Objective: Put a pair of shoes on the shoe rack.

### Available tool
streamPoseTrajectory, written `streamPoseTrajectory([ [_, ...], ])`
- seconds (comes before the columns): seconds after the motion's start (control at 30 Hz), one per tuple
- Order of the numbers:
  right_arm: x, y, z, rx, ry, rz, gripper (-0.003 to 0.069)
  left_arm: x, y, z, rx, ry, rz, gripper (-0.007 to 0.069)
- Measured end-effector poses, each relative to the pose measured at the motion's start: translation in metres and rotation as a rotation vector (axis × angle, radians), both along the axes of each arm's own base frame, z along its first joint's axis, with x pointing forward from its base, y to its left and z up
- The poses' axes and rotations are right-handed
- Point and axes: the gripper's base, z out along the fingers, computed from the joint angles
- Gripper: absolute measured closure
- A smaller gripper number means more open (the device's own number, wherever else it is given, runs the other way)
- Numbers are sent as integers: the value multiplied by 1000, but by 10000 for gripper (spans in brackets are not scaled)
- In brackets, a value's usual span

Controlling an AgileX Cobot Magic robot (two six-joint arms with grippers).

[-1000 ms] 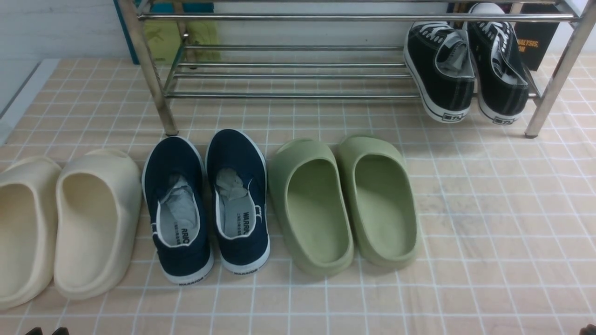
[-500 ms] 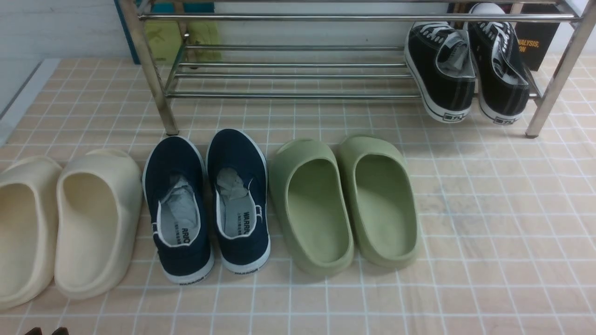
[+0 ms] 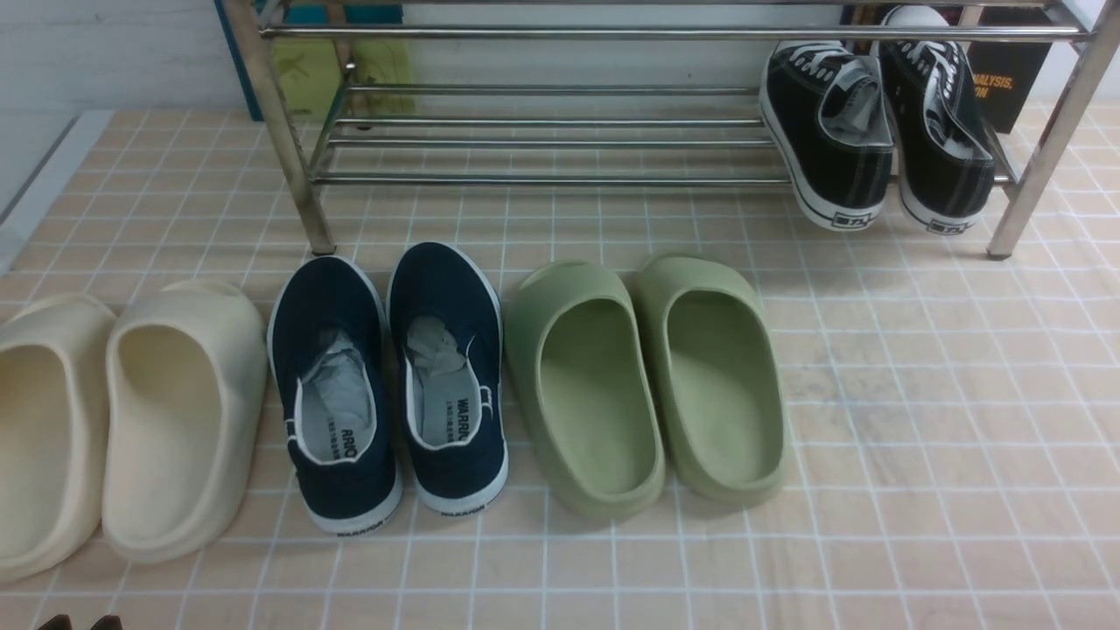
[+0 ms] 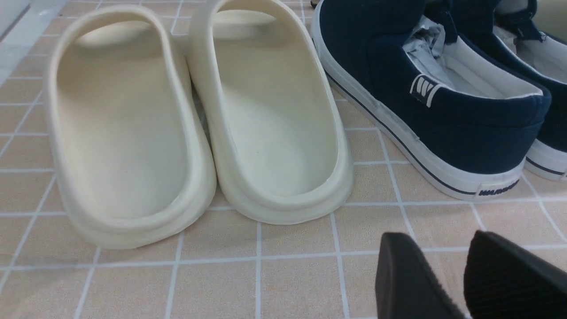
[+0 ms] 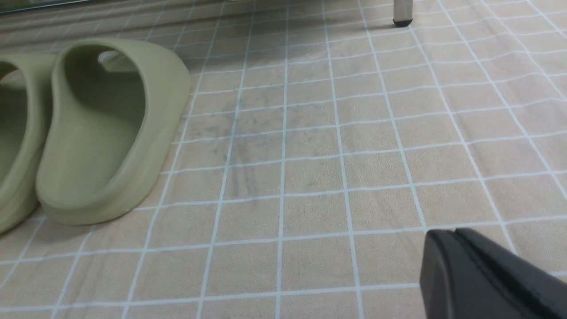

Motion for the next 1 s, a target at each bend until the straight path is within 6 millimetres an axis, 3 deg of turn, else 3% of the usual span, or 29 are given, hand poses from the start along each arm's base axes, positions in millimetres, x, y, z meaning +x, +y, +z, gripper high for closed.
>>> streamPoseTrajectory([
  [1.0,0,-3,0,-3,2,-58,660,0,0,0,3,0,0,385],
])
